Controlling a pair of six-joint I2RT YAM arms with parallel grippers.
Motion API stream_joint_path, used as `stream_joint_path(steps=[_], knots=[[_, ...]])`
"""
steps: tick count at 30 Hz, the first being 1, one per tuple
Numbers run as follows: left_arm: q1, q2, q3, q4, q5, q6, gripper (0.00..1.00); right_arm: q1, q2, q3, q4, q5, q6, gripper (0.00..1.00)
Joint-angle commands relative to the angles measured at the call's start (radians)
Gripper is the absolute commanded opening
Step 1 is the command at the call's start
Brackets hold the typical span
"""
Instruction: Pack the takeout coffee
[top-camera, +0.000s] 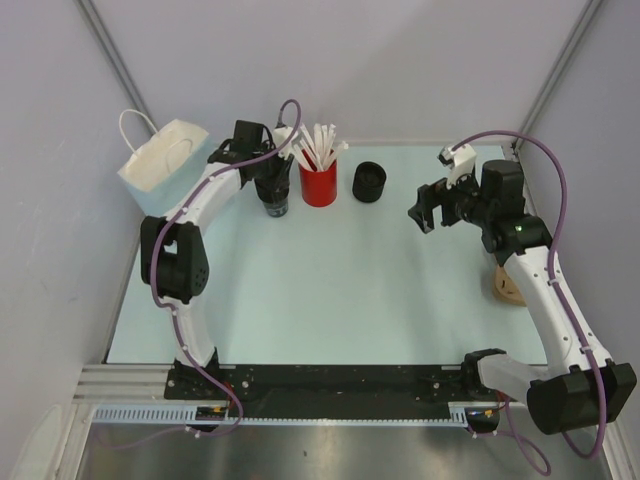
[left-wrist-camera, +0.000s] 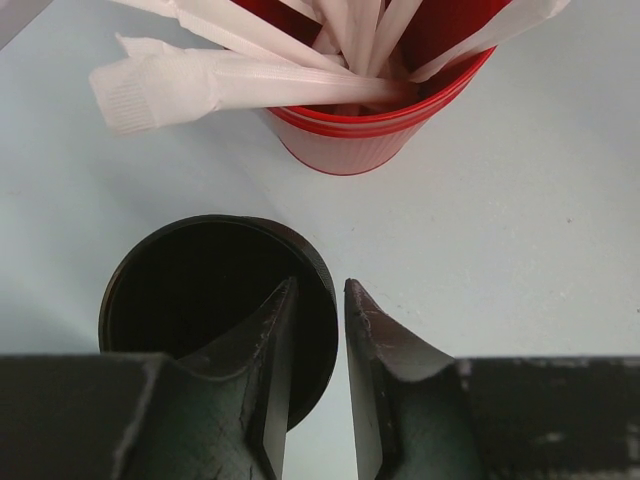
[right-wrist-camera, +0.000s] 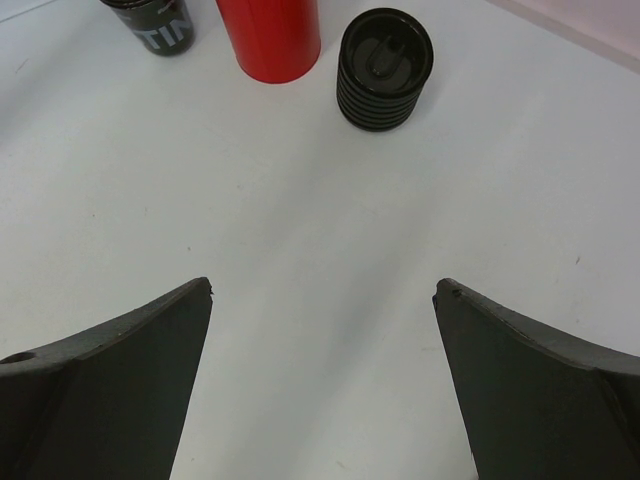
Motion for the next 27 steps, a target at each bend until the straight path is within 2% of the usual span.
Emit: stream_joint_path(steps=[1, 27], knots=[[0.005, -0.013, 0.049, -0.006, 0.024, -0.018, 0.29, 0.008, 0.005, -0.002, 0.028, 0.014, -0.017, 1.00], [0.010, -0.043, 0.044, -0.012, 0.022, -0.018, 0.02, 0.036, 0.022, -0.008, 0.031, 0.031, -0.033, 1.00]])
